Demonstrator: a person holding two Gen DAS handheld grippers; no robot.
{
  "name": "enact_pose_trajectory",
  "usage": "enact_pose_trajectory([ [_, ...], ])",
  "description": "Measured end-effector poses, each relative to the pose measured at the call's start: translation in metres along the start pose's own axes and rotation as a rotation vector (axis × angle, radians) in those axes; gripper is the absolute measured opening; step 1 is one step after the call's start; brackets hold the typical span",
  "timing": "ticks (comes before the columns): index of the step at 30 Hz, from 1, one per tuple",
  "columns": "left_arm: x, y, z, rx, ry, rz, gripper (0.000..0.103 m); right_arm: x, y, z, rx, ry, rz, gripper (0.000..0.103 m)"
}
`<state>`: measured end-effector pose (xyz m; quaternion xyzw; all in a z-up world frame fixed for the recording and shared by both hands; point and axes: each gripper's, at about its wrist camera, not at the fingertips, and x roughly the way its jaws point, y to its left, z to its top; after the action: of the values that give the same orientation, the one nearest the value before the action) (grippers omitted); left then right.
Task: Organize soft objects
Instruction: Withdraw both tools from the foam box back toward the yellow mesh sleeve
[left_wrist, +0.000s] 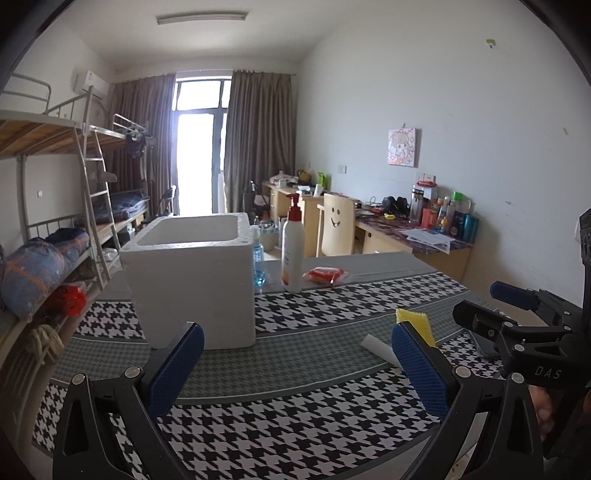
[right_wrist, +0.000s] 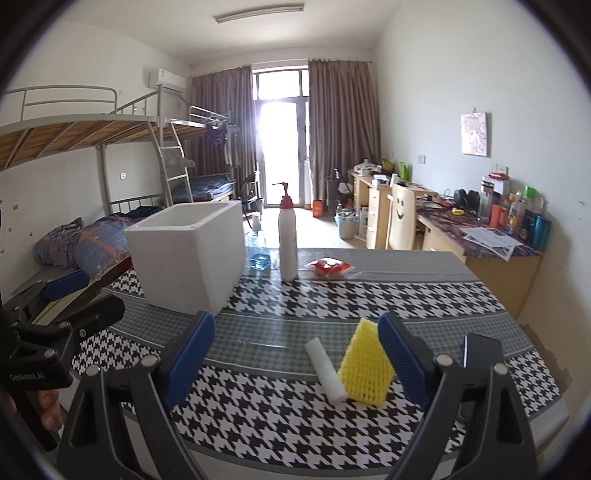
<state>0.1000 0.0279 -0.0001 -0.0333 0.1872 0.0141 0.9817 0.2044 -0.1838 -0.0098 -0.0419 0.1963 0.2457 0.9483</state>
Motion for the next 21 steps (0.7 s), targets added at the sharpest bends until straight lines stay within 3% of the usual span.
enact_pose_trajectory([
  [21,0.041,-0.023,-0.005,0.021,0.082,-0.077,0.102,0.017,-0.036,-0.017,0.062,0.071,-0.073,0.092],
])
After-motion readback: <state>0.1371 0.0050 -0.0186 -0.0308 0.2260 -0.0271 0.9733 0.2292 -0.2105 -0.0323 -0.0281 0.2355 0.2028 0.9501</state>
